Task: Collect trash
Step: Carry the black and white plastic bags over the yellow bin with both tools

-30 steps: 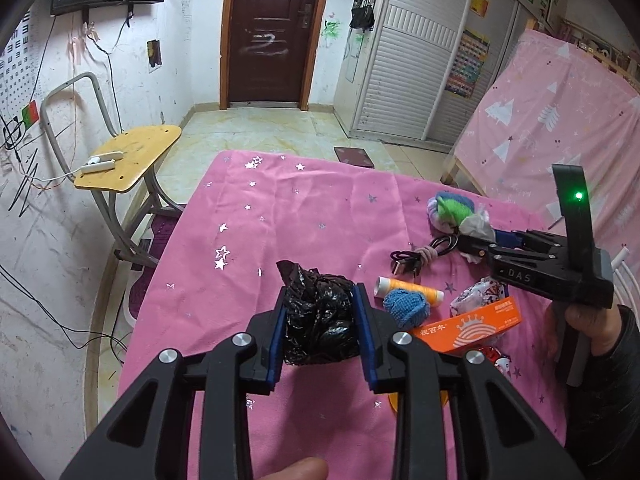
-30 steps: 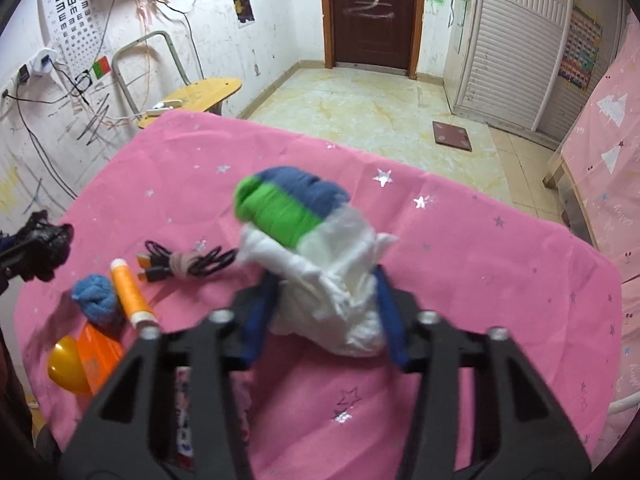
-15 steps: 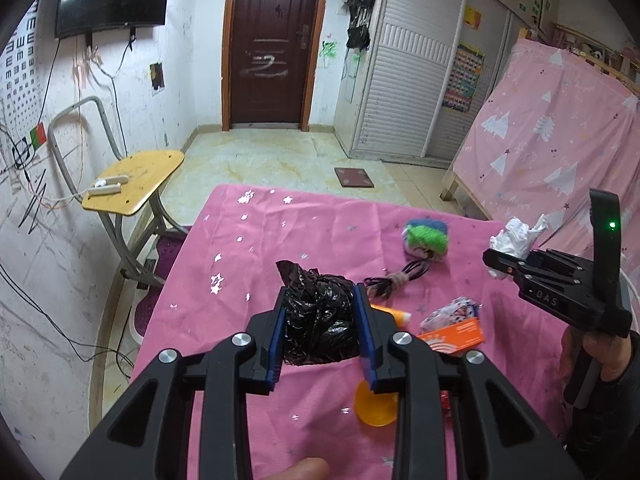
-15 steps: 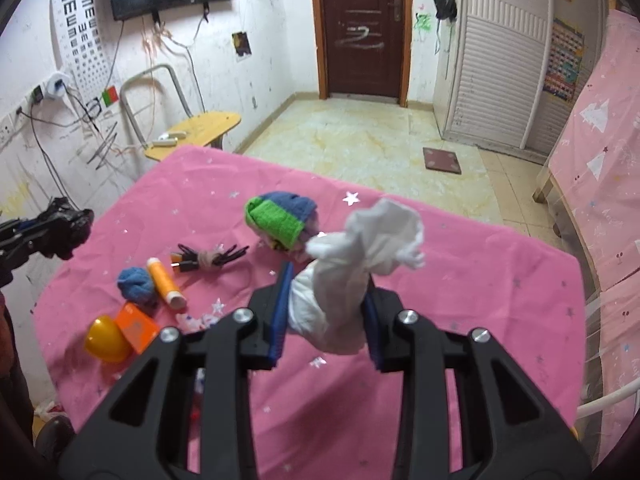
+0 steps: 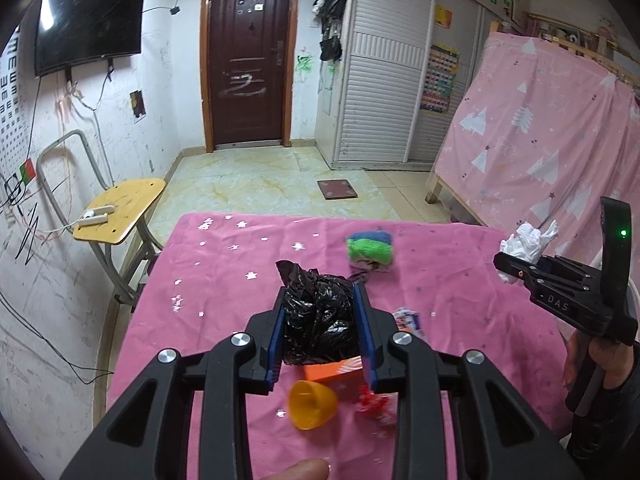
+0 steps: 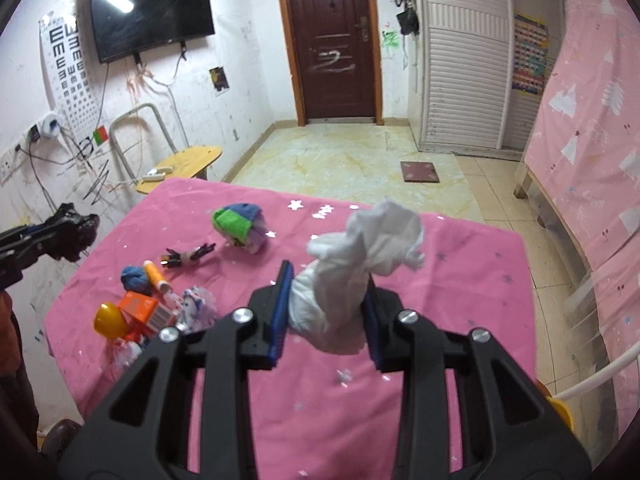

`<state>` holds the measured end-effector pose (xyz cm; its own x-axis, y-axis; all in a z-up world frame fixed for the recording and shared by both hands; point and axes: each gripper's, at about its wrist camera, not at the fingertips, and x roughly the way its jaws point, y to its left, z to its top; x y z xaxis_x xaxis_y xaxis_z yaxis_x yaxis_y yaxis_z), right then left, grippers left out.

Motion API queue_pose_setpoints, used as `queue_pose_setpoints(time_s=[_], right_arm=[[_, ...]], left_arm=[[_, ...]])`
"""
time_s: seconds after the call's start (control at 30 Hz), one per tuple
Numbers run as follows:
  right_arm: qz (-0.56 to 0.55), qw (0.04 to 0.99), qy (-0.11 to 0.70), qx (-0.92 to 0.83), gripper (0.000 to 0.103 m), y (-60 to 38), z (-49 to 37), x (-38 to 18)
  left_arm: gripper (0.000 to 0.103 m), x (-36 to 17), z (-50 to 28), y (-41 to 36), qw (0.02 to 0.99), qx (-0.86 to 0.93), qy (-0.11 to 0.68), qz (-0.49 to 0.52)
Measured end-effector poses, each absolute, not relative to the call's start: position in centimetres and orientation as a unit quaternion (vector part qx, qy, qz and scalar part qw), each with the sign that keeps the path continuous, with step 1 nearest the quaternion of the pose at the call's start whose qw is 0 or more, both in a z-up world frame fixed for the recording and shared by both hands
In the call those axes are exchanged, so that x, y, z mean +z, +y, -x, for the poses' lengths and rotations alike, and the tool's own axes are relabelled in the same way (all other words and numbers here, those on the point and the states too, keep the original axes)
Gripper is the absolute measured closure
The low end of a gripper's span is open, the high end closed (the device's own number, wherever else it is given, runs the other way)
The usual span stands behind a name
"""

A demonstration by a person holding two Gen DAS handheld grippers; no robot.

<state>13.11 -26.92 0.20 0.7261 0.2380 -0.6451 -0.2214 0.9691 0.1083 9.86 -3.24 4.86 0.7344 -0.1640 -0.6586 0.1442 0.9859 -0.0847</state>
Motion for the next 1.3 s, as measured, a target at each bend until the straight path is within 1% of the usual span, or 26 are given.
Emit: queue_pose_setpoints(time_s=[0.53, 0.8, 1.3], right_arm=[[-0.055, 0.942, 0.326, 0.050, 0.072, -37.7, -6.7, 0.1], [-0.071, 0.943, 0.323, 0.014, 0.072, -43.0, -3.7, -0.6], [-0.089, 0.928, 0.361, -0.028, 0.071, -49.1, -0.7, -5.3]], left_arm=[[0.079, 5.5, -9.1, -13.2, 0.927, -0.148, 0.344, -0.012], [0.079, 5.4, -8.6, -19.4, 0.920, -0.184, 0.346, -0.029], [0.079, 4.4, -7.2, -32.2, 0.896, -0.257, 0.360, -0.051]])
